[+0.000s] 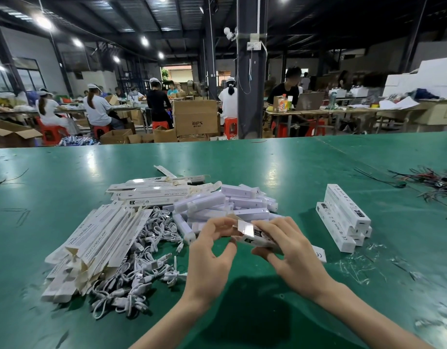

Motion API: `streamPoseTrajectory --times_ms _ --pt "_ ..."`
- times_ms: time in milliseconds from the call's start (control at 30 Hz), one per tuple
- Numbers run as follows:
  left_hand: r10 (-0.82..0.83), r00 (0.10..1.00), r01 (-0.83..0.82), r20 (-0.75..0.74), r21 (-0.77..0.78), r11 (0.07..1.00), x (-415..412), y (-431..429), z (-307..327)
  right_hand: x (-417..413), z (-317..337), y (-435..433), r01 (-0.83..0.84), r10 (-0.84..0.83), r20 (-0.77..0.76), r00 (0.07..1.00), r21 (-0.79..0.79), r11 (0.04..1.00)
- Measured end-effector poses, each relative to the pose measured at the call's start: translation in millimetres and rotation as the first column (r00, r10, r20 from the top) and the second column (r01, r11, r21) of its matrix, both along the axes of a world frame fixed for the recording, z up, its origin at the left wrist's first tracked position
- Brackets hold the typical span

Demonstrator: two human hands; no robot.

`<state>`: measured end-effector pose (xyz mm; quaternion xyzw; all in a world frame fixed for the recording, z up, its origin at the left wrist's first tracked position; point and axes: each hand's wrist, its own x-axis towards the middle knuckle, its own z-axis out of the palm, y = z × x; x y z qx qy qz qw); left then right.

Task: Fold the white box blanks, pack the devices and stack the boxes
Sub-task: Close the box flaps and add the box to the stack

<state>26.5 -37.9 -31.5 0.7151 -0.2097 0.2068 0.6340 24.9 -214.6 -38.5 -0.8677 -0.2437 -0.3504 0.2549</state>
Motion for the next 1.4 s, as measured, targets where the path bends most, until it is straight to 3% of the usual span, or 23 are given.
streamPoseTrajectory --times_ms 167,400,600,667,733,833,867,933,1000,1033,1100,1233,1300,1400 --pt "-0.001 0.995 -0.026 0.101 0.265 0.964 -8 0 0 -1 3 0 -0.004 0.006 0.038 0.999 -0.055 0.999" --pt "-0.262 0.964 0.263 -0.043 0.294 0.919 -12 0 0 0 2 -1 -0.061 0.087 0.127 0.988 -0.195 0.979" --pt "-0.315 0.946 0.315 -0.070 0.412 0.855 -7 11 5 3 -2 -4 -0.112 0.140 0.129 0.982 -0.199 0.973" --pt "-0.296 0.954 0.245 0.050 0.442 0.863 -6 13 7 4 -2 -1 -0.104 0.128 0.137 0.982 -0.172 0.980" --pt "-0.222 0.937 0.115 0.270 0.362 0.925 -1 16 11 6 -2 1 -0.088 0.101 0.143 0.985 -0.094 0.992" --pt "0.115 0.907 -0.181 0.406 0.128 0.975 20 35 26 7 -1 -5 -0.130 0.120 0.097 0.988 0.107 0.986" --pt "0.265 0.893 -0.335 0.364 0.144 0.931 31 45 28 7 -1 -8 -0.140 0.126 0.086 0.988 0.187 0.972" --pt "0.497 0.836 -0.546 0.233 0.445 0.710 51 66 25 8 0 -11 -0.156 0.141 0.071 0.987 0.305 0.939" --pt "0.582 0.806 -0.440 0.109 0.768 0.465 64 79 9 7 1 -8 -0.182 0.166 0.076 0.983 0.320 0.930" --pt "0.585 0.810 -0.336 0.047 0.854 0.397 67 81 2 7 0 -6 -0.192 0.177 0.079 0.981 0.302 0.934" --pt "0.572 0.819 -0.207 -0.039 0.910 0.360 69 82 -9 5 -2 -3 -0.205 0.194 0.064 0.979 0.268 0.941" --pt "0.552 0.833 -0.285 0.014 0.868 0.407 74 84 -11 3 -5 -1 -0.208 0.202 0.051 0.978 0.252 0.945" --pt "0.510 0.860 -0.333 -0.007 0.750 0.571 71 81 -5 4 -6 -1 -0.201 0.195 0.051 0.980 0.263 0.944" --pt "0.331 0.936 -0.269 -0.119 0.366 0.891 57 69 17 5 -7 -1 -0.190 0.188 0.036 0.982 0.284 0.940"
